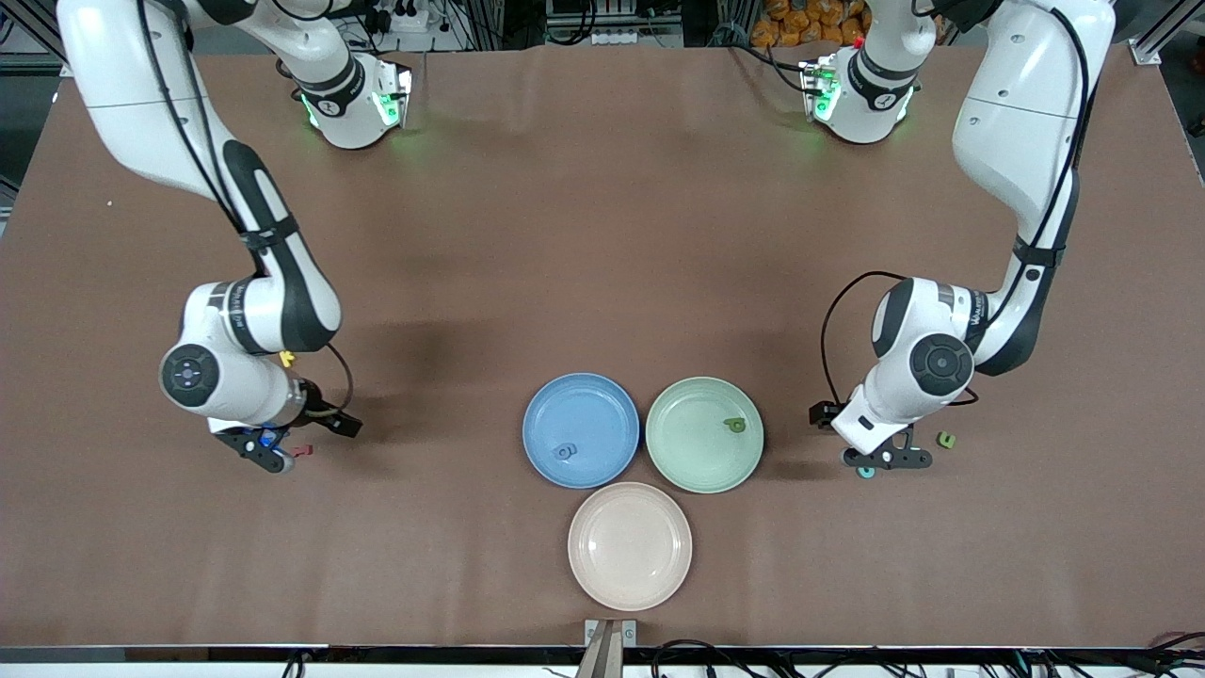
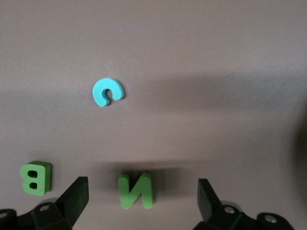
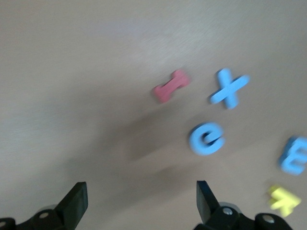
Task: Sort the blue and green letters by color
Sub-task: 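Move the right gripper to blue c while the left gripper reaches green N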
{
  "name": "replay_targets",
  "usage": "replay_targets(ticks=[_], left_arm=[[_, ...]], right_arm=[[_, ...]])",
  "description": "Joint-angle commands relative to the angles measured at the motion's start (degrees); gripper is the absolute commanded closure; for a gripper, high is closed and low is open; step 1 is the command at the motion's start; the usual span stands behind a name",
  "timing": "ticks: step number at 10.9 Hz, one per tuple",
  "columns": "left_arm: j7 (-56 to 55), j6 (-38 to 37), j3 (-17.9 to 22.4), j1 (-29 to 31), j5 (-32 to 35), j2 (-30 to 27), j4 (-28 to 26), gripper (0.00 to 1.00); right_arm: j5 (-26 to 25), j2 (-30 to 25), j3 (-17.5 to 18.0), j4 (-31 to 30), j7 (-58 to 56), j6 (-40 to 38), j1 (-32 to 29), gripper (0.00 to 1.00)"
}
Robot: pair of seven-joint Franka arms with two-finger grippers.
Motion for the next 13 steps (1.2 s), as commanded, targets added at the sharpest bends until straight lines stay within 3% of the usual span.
replay_targets(ticks=[1,3,4,6,7,11,13], left_arm=[[2.0,5.5,-0.9,2.4,1.3,-2.4,-6.5,0.0],[1.8,5.6,-0.9,2.6,1.2,-2.4,-6.8,0.06],[1.5,5.5,-0.9,2.5,1.2,-2.5,-6.8,0.22],[0.4,5.5,-0.9,2.2,1.0,-2.5,-6.7,0.63],[0.1,5.5,-0.9,1.9,0.9,-2.3,-6.6,0.76],[-2.2,5.5,-0.9,1.3,0.5,-2.3,-6.1,1.0],[-2.4,3.6,-0.9,0.6,0.3,-3.8,-4.0,1.0]], right_arm=[[-1.4,-1.8,1.1,-3.1,-12.6,1.0,-4.9,0.0],[-1.5,-1.5,1.1,-3.5,-14.8,1.7,-5.2,0.0],[-1.5,-1.5,1.0,-4.5,-14.8,3.6,-5.3,0.0],[-3.1,-1.1,1.0,-6.4,-15.5,8.0,-6.9,0.0],[-3.3,-0.7,1.0,-6.4,-16.2,8.7,-7.6,0.0],[-3.2,0.4,1.1,-6.3,-15.9,9.6,-7.3,0.0],[-3.2,1.6,1.1,-6.3,-15.8,11.5,-6.4,0.0]])
